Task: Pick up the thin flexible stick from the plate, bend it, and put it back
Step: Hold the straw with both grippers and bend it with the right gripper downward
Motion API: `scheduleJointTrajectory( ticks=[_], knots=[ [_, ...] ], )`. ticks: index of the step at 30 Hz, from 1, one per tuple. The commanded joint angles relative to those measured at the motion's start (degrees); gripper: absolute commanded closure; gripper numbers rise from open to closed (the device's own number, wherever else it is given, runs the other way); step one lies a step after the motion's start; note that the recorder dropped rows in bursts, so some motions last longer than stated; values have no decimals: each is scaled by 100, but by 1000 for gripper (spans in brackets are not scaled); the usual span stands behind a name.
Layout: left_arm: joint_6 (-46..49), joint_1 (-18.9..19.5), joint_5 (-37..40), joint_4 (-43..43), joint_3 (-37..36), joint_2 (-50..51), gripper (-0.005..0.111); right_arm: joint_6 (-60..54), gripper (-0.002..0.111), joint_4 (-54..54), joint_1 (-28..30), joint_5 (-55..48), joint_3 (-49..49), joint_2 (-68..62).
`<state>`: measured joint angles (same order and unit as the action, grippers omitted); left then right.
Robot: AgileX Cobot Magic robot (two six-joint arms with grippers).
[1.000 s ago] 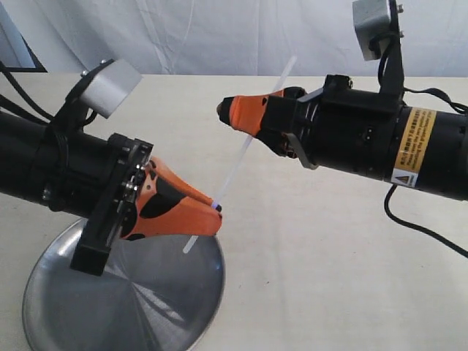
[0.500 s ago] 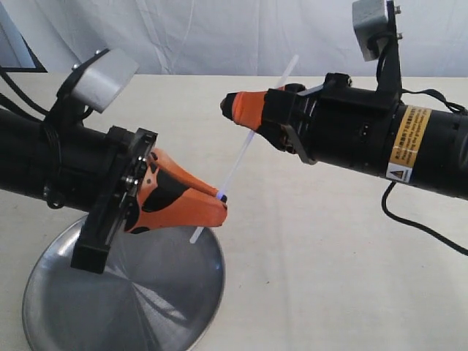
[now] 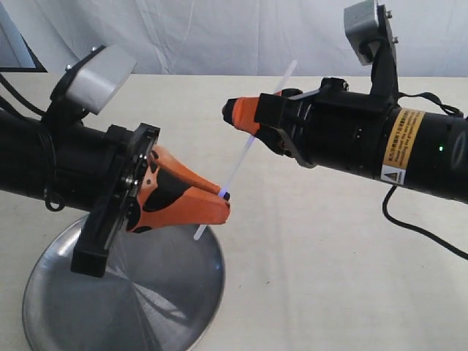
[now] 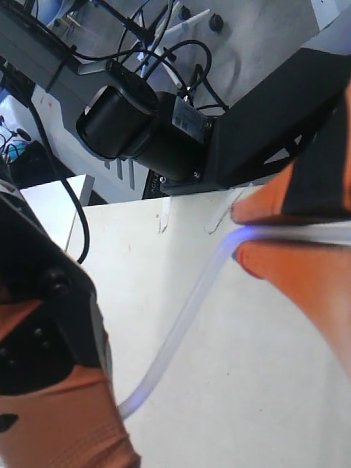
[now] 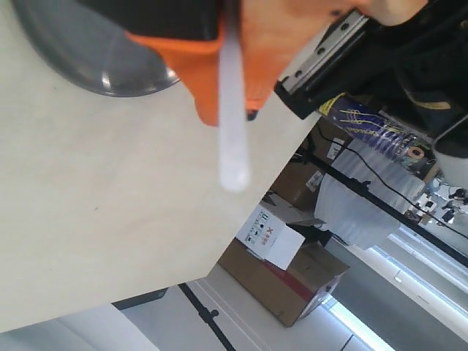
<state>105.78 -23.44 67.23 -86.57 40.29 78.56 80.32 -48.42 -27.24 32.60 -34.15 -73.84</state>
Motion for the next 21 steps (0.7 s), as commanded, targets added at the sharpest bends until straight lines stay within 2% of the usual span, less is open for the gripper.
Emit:
scheduleJointTrajectory(
  ticks=[1, 21],
  knots=[
    [418, -15, 273, -994, 72, -56, 107, -133, 108, -376, -82, -257, 52, -73],
    [1212, -15, 273, -1338, 72, -56, 107, -133, 108, -398, -82, -254, 52, -73]
  ],
)
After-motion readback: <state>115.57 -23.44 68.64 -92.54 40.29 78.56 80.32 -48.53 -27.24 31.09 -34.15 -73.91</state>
